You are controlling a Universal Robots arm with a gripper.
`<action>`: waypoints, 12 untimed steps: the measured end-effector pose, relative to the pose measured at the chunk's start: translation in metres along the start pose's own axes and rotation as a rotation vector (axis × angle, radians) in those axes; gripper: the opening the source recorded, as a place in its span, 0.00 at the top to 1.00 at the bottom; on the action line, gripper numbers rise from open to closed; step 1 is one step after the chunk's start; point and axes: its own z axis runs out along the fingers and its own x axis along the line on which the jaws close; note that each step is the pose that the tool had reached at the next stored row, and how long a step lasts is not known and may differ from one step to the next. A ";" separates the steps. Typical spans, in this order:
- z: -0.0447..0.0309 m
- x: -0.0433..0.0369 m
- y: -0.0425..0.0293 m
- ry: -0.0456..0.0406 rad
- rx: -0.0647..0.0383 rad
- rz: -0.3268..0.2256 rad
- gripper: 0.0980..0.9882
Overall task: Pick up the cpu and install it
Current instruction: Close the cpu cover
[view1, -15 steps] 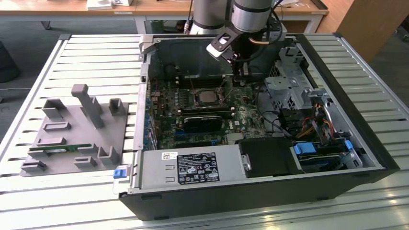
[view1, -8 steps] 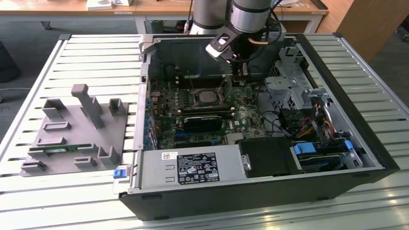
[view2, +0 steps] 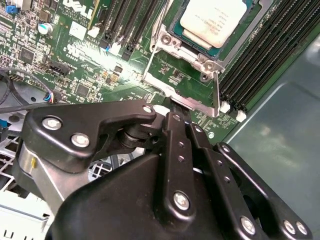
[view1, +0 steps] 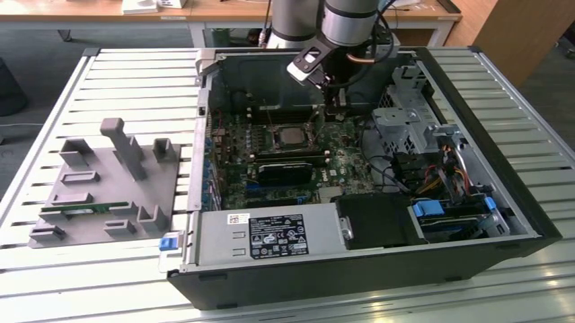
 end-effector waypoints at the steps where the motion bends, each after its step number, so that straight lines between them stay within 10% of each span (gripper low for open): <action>1: 0.0000 0.0000 -0.0004 0.0000 0.000 0.000 0.99; 12: 0.0003 -0.0001 -0.0040 0.0000 0.000 0.000 0.99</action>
